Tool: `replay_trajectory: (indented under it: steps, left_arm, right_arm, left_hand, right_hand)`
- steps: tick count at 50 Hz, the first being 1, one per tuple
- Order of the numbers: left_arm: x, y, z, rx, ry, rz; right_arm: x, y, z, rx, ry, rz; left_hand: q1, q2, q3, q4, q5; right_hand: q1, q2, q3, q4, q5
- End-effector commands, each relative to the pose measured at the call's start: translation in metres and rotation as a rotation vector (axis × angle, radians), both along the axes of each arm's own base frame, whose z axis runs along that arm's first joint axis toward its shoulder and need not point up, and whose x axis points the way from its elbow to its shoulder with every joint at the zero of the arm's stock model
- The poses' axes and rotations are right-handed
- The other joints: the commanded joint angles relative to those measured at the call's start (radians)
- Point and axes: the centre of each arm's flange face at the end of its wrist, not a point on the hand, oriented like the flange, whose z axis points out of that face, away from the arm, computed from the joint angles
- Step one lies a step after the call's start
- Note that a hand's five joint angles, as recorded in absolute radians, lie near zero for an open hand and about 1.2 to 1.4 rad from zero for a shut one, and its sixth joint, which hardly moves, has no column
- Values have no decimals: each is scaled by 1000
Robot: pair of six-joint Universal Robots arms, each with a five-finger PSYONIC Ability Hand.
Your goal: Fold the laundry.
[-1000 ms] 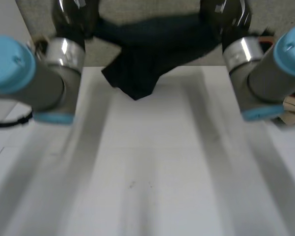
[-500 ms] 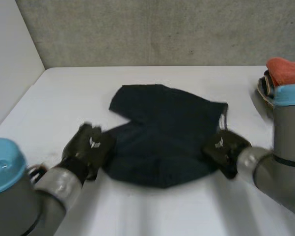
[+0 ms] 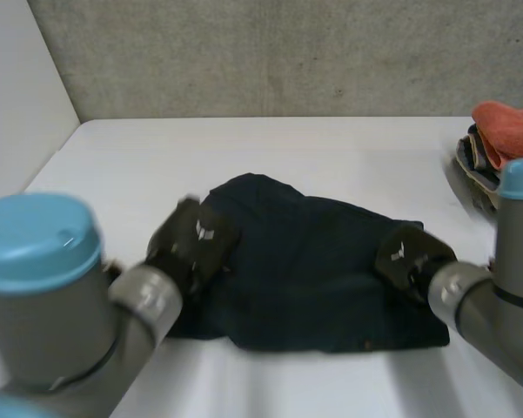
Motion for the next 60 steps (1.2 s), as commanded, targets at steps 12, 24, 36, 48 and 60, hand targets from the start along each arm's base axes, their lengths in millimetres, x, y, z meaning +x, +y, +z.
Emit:
replay_trajectory:
  steps: [12,24,36,48,60]
  left_arm:
    - [-85,-186,-48,-551,20,59]
    - [-97,-190,-63,-600,73,18]
    - [-77,-156,-26,-527,143,23]
    - [-41,-99,-7,-362,253,61]
    - [-34,-81,-18,-280,279,53]
  right_arm:
    - [46,-135,-42,-345,-77,-137]
    - [45,-162,-33,-481,-74,-271]
    - [11,-139,35,-374,-443,-300]
    - [-36,-80,-7,145,-488,-390]
    - [-35,-80,-58,91,-512,-360]
  left_hand:
    - [242,193,199,193,235]
    - [-979,-1028,-1022,-1028,-986]
    - [-973,-1022,-1016,-1022,-980]
    - [-979,-1028,-1022,-1028,-986]
    - [-976,-1025,-1019,-1025,-983]
  right_hand:
    - [409,217,210,208,228]
    - [-813,-1005,-1011,-1014,-994]
    - [-813,-1005,-1011,-1014,-994]
    - [-729,-921,-928,-930,-910]
    - [-642,-834,-840,-843,-823]
